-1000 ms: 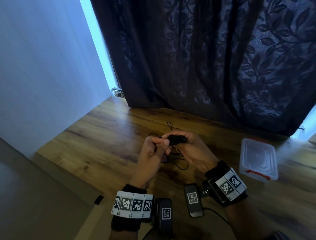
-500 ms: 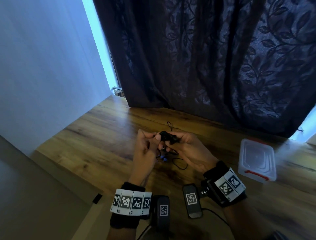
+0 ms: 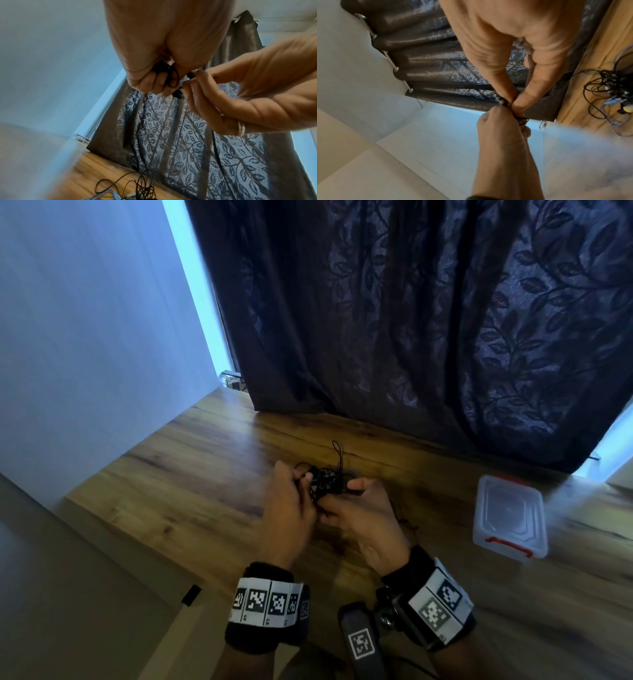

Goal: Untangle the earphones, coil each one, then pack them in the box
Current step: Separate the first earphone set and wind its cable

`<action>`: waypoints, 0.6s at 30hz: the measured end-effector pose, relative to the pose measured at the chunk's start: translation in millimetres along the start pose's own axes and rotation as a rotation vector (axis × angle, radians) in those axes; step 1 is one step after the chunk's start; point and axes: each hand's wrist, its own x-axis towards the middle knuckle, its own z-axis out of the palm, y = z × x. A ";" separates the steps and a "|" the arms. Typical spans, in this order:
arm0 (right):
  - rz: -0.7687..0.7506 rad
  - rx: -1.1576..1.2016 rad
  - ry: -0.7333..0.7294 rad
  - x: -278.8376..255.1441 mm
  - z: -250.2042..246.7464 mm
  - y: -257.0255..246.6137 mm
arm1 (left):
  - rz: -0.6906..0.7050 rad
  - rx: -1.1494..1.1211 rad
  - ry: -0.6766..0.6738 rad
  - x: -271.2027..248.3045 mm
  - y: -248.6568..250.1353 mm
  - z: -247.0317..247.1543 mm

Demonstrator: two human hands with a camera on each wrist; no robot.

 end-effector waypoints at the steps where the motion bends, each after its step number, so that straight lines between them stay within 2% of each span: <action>1: 0.010 0.008 0.007 -1.7 0.5 -0.4 | 0.012 0.025 -0.003 0.0 -1.4 -0.7; 6: 0.064 -0.011 0.018 -12.4 1.3 -3.7 | 0.068 0.098 0.006 1.8 -2.8 -2.0; 9: 0.028 -0.084 0.030 -19.1 -0.9 -2.9 | 0.050 0.059 0.007 2.6 -5.7 -3.3; 11: -0.061 -0.211 0.059 -23.0 -3.3 -1.9 | 0.005 0.012 -0.003 1.3 -7.2 -4.7; 15: -0.394 -0.503 0.144 -24.4 -2.4 -1.3 | -0.111 -0.176 -0.026 2.7 -5.0 -5.9; 18: -0.580 -0.470 0.168 -23.2 0.7 -4.1 | -0.177 -0.341 -0.020 6.7 -0.5 -6.3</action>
